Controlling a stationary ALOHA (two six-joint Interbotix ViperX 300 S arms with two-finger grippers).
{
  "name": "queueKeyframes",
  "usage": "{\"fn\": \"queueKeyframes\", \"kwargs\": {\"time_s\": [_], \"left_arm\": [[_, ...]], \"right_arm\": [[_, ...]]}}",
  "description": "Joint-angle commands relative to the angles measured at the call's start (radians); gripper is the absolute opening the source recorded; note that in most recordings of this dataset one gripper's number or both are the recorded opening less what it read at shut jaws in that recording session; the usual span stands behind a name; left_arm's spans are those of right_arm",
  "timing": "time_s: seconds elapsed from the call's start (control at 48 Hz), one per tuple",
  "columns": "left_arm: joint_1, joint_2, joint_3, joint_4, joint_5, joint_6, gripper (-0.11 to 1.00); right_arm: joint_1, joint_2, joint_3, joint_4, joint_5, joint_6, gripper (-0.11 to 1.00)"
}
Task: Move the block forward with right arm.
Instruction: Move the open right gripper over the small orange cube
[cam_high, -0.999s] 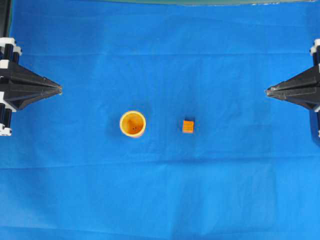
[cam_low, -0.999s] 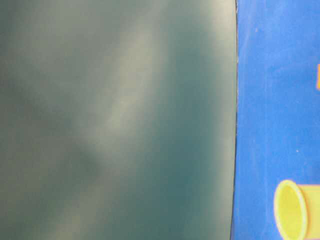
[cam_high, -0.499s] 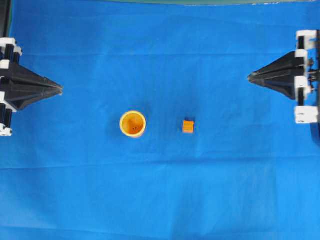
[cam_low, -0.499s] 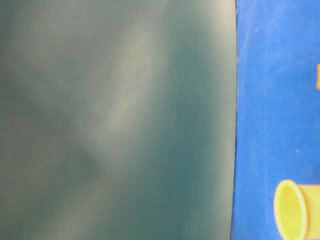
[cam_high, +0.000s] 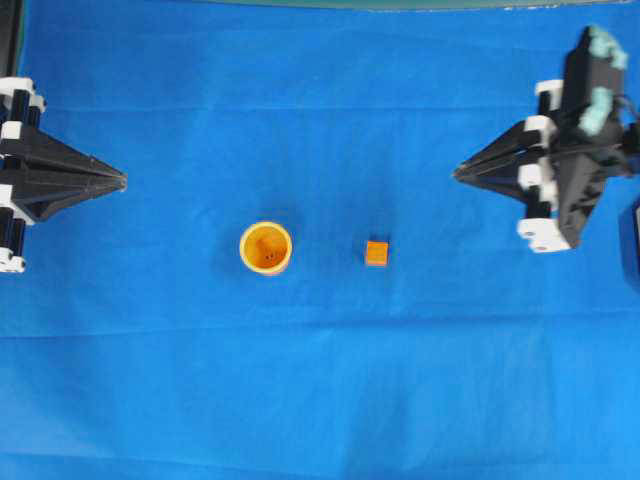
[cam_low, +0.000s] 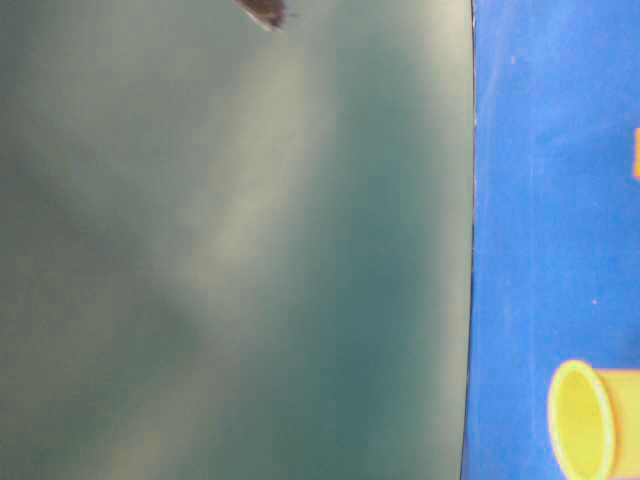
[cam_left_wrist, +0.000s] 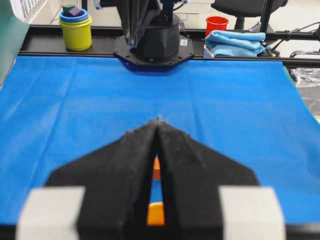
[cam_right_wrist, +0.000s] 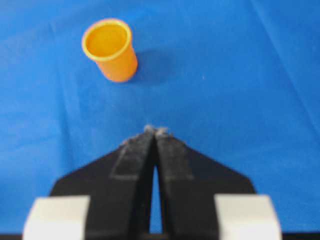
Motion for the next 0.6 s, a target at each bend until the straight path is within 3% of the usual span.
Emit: {"fn": "queueKeyframes", "kwargs": {"time_s": [0.0, 0.083, 0.229, 0.312, 0.583], "left_arm": [[0.000, 0.008, -0.029, 0.003, 0.003, -0.002, 0.00], [0.000, 0.008, -0.029, 0.003, 0.012, -0.002, 0.00], [-0.002, 0.008, -0.029, 0.003, 0.020, -0.002, 0.00], [0.000, 0.009, -0.029, 0.003, 0.020, 0.000, 0.00], [0.000, 0.009, -0.029, 0.003, 0.021, 0.002, 0.00]], "right_arm": [[0.000, 0.051, -0.049, -0.006, -0.003, -0.005, 0.01], [0.002, 0.114, -0.081, -0.009, 0.006, -0.006, 0.07], [0.003, 0.209, -0.132, -0.023, 0.061, -0.017, 0.40], [0.011, 0.259, -0.160, -0.032, 0.115, -0.029, 0.50], [0.048, 0.383, -0.236, -0.038, 0.204, -0.101, 0.51]]}}
